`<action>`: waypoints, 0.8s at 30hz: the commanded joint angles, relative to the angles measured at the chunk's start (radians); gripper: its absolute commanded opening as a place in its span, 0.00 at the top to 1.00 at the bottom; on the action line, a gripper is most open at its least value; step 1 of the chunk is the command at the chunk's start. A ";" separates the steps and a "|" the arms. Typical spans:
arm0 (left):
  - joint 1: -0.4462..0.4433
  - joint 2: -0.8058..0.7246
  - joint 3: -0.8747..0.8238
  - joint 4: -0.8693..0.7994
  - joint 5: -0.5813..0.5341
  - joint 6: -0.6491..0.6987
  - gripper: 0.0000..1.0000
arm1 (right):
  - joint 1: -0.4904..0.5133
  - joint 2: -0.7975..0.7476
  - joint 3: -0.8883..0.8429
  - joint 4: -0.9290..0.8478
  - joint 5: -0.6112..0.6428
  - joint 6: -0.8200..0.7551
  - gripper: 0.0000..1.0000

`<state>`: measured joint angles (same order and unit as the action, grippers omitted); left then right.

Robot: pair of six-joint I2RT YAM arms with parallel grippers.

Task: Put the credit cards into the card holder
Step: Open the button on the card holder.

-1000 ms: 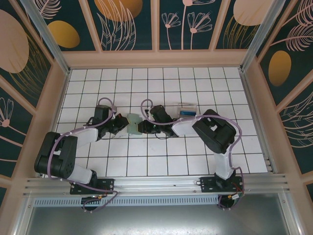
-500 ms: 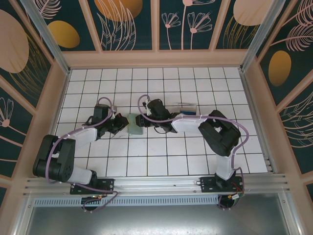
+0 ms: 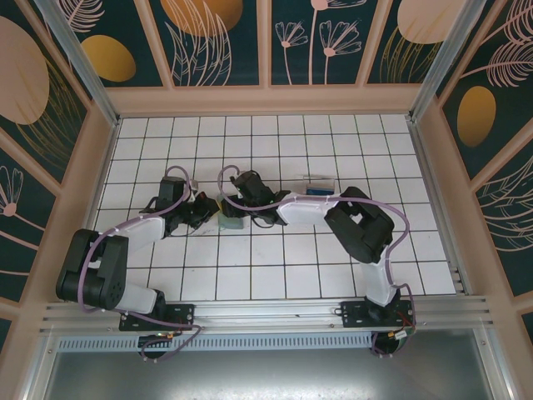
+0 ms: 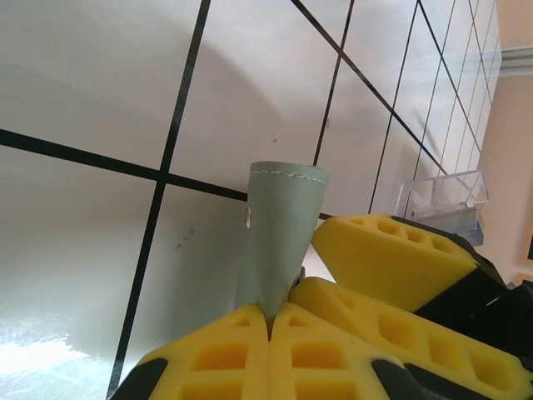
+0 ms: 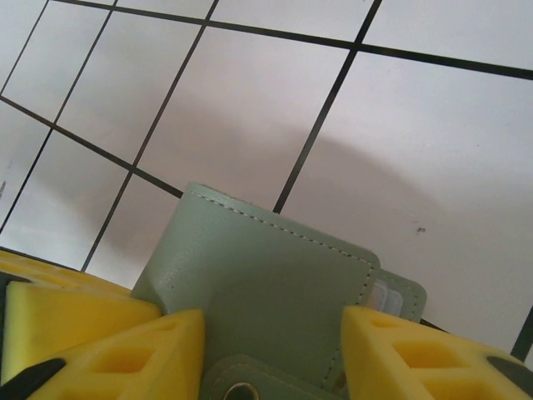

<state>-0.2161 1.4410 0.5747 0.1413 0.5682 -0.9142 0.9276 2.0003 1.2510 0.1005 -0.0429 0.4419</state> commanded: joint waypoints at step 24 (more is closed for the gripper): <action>-0.009 -0.015 0.039 0.049 -0.026 -0.008 1.00 | 0.008 -0.063 -0.087 -0.180 0.143 0.084 0.85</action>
<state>-0.2298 1.4406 0.5804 0.1310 0.5484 -0.9291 0.9409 1.9617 1.1870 0.0158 0.0532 0.5098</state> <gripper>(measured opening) 0.059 0.168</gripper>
